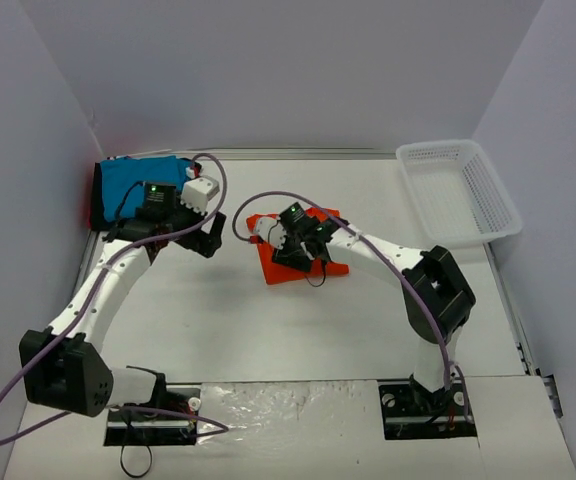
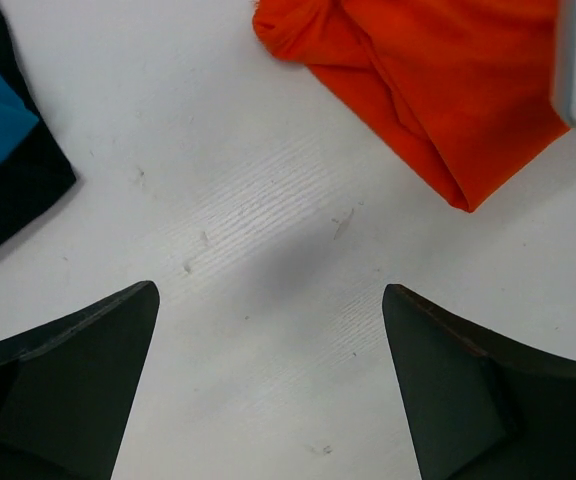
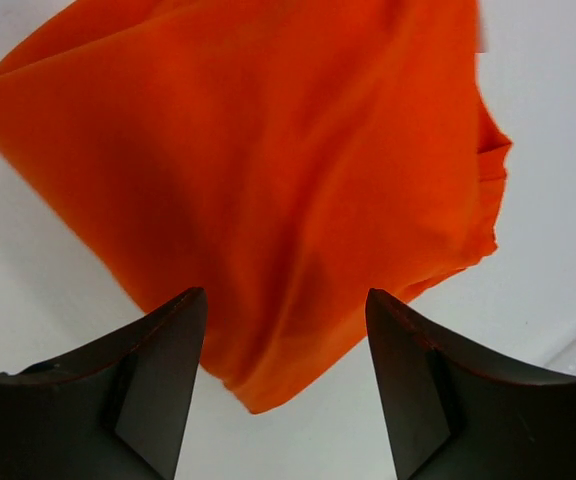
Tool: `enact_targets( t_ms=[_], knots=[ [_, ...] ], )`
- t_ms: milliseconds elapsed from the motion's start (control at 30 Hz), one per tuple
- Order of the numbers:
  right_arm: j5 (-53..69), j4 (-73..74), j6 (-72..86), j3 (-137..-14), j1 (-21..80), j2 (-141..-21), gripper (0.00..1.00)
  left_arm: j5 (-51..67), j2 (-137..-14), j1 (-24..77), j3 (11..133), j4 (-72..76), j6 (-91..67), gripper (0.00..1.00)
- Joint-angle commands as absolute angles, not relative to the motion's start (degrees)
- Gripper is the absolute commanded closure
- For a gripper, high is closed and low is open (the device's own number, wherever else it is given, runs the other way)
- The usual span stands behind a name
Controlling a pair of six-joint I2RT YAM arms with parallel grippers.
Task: Fold and stack the t-shirts
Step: Put the neatly folded tshirt into the corner of the board with the left arm
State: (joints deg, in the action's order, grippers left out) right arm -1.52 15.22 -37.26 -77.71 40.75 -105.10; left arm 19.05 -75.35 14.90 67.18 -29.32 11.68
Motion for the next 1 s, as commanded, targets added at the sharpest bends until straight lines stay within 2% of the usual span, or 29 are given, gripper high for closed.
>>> enact_targets(
  t_ms=[0, 333, 767, 967],
  knots=[
    [-9.7, 14.0, -36.1, -76.4, 44.6, -101.6, 0.39, 26.1, -69.4, 8.4, 66.5, -24.1, 2.8, 0.06],
    [-10.4, 14.5, -35.0, -78.2, 50.0, -107.3, 0.41, 35.0, -65.3, -2.3, 60.1, -19.9, -6.1, 0.06],
    [-9.4, 15.9, -34.5, -81.5, 55.0, -114.3, 0.42, 41.4, -72.9, -2.4, 60.7, -23.6, -7.8, 0.06],
    [-10.5, 14.4, -35.5, -81.5, 55.0, -117.0, 0.48, 41.8, -75.6, -2.4, 60.5, -22.3, -9.3, 0.06]
  ],
)
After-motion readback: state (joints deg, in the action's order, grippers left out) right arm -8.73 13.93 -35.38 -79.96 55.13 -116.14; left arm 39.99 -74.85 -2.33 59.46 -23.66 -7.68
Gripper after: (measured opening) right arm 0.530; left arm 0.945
